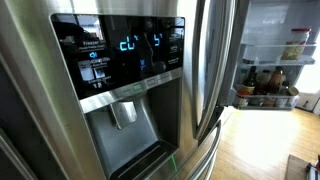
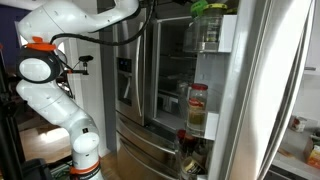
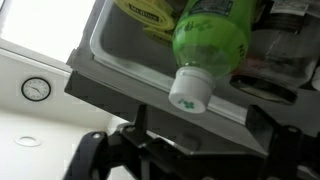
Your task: Move the green bottle to the top compartment of the fridge door
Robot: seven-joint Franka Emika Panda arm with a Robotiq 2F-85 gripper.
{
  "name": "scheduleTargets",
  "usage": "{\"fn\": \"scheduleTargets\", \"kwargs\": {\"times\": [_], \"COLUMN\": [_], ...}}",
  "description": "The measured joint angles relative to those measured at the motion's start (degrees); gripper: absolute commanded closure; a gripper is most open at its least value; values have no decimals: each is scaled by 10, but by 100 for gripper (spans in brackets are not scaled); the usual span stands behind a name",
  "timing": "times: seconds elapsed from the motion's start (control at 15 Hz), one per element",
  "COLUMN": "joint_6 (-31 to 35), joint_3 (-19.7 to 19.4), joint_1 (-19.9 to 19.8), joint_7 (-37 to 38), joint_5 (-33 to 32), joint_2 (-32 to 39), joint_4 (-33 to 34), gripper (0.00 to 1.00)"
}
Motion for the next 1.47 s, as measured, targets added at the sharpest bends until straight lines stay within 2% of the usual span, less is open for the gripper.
{"fn": "scheduleTargets", "kwargs": {"times": [0.4,0.87,0.93,1.0,1.47], "joint_6": [-39,-132,-141,-149,-174], "joint_3": [21,51,51,51,47], "joint_1": [-7,-22,-23,-24,-25], "joint_7": [-8,-30,-33,-36,-48], "joint_5": [0,-3,-3,-3,-1], "joint_2": [1,1,1,1,1], "joint_4": [14,19,20,20,17], "gripper": [0,0,25,25,80]}}
